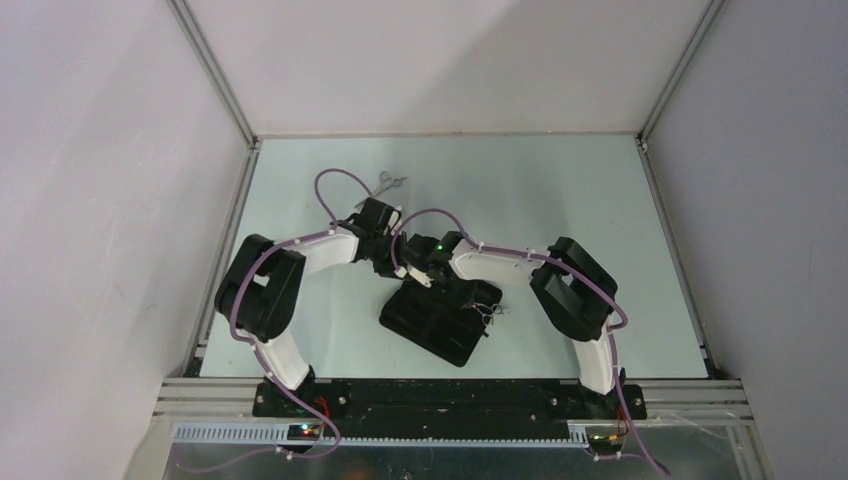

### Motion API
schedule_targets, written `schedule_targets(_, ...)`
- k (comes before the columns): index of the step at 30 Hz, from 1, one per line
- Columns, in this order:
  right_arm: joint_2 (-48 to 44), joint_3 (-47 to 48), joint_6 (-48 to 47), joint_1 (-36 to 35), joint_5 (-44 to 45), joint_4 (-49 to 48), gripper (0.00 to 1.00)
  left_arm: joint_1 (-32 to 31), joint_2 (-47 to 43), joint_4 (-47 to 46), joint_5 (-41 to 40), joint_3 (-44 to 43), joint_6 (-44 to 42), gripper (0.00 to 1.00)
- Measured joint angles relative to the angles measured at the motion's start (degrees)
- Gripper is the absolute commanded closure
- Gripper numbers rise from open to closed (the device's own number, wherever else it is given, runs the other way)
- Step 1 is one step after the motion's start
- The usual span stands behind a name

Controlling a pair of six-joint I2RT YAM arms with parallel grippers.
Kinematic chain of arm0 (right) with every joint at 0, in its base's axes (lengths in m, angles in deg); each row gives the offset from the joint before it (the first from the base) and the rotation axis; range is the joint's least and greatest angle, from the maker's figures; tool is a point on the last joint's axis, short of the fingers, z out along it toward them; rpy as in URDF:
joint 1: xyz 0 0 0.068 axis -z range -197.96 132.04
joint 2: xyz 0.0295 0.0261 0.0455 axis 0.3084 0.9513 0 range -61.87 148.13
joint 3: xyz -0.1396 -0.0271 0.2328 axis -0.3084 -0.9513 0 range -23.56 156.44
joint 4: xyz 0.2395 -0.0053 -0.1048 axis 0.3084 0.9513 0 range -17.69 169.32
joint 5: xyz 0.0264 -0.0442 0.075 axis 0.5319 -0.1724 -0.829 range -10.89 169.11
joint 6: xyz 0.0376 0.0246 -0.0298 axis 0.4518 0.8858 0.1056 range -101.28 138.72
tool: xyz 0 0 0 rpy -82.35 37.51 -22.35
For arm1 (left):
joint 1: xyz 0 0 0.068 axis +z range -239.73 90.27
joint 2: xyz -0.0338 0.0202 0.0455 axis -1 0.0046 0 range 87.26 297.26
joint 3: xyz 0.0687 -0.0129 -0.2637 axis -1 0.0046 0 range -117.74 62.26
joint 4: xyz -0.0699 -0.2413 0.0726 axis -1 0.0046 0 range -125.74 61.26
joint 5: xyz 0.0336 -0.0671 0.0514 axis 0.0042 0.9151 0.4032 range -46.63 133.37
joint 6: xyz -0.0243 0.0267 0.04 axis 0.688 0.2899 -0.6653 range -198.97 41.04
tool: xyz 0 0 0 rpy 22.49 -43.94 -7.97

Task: Sort the hair-cutting tools
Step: Place the scissors in the hairdressing tool bag.

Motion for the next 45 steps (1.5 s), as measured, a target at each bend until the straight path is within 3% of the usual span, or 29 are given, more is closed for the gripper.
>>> schedule_targets(28,-4.5,-6.3,1.1,2.6,-4.9,-11.8,0.99,0.6,0.0,-2.5,1.2,1.1,1.1,0.78)
schedule_targets(37,-6.8,-9.4,1.1,3.0,-5.7,-15.8,0.81,0.7,-0.1,-2.8,1.2,1.4,1.6,0.78)
schedule_targets(45,-13.6,-13.8,3.1,3.6,-6.8,-19.5,0.71,0.7,-0.2,-3.3,1.2,1.7,2.1,0.78)
